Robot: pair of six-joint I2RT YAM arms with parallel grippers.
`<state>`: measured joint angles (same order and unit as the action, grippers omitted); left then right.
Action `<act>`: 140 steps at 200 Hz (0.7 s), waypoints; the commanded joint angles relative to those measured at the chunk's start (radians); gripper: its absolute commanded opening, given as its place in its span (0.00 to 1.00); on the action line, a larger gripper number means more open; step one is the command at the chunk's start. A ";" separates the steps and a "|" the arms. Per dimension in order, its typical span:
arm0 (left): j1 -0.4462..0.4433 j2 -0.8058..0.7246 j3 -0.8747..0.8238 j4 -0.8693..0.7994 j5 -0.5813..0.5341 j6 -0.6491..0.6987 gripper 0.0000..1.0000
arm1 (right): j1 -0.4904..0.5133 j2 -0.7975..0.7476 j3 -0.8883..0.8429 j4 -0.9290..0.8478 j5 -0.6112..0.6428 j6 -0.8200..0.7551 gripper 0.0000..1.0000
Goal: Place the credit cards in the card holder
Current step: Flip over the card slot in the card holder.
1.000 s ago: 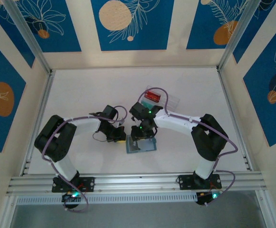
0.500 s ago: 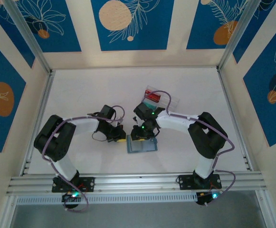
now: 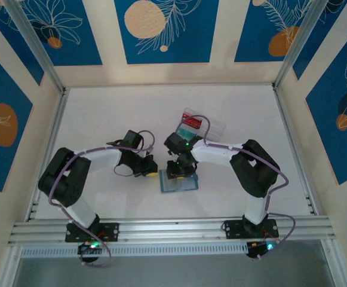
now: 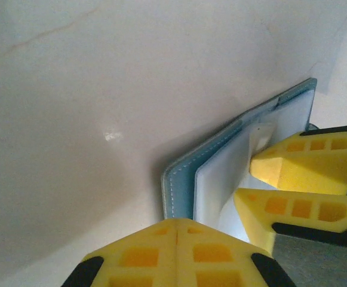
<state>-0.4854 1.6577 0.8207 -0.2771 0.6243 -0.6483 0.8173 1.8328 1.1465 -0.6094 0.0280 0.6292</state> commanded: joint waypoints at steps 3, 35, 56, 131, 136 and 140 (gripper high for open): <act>0.000 -0.039 0.025 -0.054 0.002 0.017 0.07 | 0.008 0.033 0.007 -0.072 0.069 0.009 0.35; -0.028 -0.037 0.049 -0.045 0.014 -0.002 0.07 | 0.004 0.040 0.001 -0.058 0.050 0.010 0.22; -0.053 -0.022 0.067 -0.034 0.011 -0.013 0.06 | 0.002 0.043 0.001 -0.059 0.049 0.009 0.19; -0.102 0.073 0.083 0.027 0.005 -0.036 0.00 | -0.003 0.042 -0.002 -0.056 0.040 0.006 0.15; -0.105 0.081 0.083 0.032 0.005 -0.037 0.00 | -0.003 0.042 -0.002 -0.056 0.040 0.006 0.15; -0.107 0.086 0.083 0.035 0.005 -0.037 0.00 | -0.002 0.041 -0.002 -0.056 0.039 0.006 0.15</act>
<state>-0.5758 1.7073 0.8822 -0.2668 0.6243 -0.6758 0.8169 1.8385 1.1522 -0.6357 0.0635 0.6353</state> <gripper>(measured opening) 0.047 0.155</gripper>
